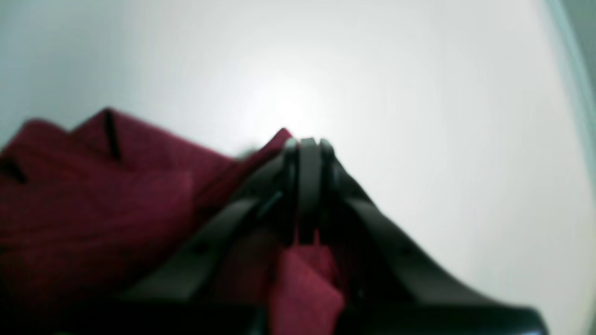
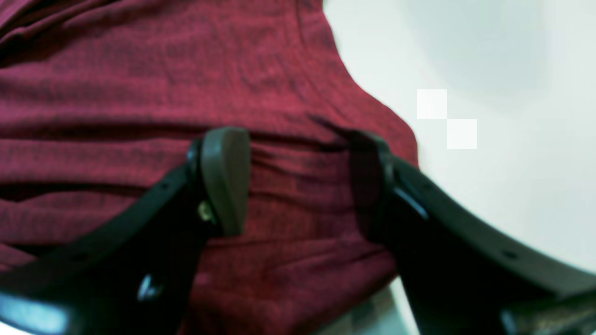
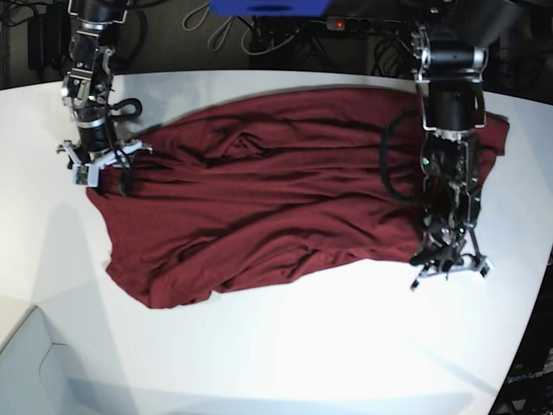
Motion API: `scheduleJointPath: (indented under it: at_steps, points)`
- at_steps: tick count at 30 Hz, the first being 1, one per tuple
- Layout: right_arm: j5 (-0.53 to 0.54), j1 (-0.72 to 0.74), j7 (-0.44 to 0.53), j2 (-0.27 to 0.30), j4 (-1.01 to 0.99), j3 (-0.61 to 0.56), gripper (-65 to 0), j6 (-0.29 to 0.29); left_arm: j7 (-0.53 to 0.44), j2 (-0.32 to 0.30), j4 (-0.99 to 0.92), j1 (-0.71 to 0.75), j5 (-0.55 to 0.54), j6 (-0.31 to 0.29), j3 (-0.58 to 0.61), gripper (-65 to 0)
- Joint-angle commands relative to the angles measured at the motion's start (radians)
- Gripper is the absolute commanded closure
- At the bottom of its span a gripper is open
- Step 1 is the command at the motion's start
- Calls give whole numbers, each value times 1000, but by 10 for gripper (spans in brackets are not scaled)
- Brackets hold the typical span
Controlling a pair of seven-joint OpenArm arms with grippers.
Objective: Layout the t-shirt on the table in an organized manner, then fold the t-shirt properly
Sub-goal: 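Move the left gripper along the shirt side and grasp fabric, then reach the left gripper to the shirt's hem corner and grasp it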
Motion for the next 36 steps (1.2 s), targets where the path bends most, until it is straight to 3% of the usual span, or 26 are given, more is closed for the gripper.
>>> scheduleJointPath:
  at_steps: [1,25,28,36]
  points:
    - [-4,1,-25,8,8,3,-340,-3,-22,-9,19,-34,1,1,-1,0]
    - [-4,1,-20,8,8,2,-340,-3,-25,-9,-213,-439,3,1,7,0]
    - [-4,1,-20,9,8,2,-340,-3,-28,-9,-253,-479,63,-5,2,0]
    - [-4,1,-20,9,6,2,-340,-3,-191,-7,-271,-518,176,-7,7,0]
